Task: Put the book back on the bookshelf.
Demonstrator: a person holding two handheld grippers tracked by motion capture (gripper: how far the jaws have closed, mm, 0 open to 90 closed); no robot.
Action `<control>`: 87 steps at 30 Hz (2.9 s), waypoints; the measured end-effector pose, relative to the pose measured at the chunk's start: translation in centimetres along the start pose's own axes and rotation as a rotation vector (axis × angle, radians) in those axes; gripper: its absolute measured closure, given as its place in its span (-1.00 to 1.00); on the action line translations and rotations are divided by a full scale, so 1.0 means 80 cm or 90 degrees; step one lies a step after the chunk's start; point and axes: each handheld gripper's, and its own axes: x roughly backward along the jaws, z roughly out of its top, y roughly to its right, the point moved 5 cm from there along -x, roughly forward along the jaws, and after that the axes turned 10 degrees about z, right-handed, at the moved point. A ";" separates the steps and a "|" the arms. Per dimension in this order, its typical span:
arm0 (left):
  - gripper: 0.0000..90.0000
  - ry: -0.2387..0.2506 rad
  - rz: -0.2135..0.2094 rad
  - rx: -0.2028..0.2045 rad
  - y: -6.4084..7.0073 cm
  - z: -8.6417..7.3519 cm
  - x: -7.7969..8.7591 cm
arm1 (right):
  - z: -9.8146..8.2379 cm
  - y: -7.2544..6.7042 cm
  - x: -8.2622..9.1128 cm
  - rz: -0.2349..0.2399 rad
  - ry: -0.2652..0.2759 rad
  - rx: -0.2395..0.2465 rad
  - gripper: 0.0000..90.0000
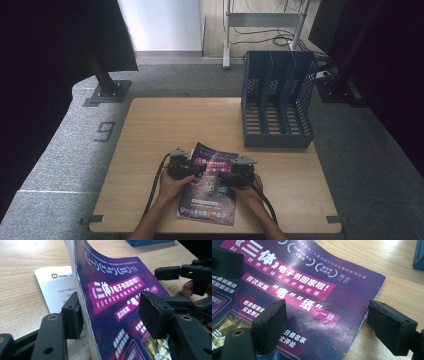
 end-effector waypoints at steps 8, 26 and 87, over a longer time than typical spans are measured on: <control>0.15 -0.013 0.021 -0.009 -0.012 0.008 -0.012 | 0.000 0.001 0.000 0.002 0.000 -0.001 -0.65; 0.72 0.011 0.024 -0.024 -0.008 0.014 -0.003 | 0.000 0.001 0.000 0.002 0.000 -0.003 -0.65; 0.87 0.132 -0.028 -0.100 0.049 0.055 0.048 | 0.022 0.005 0.042 0.040 0.067 -0.024 -0.59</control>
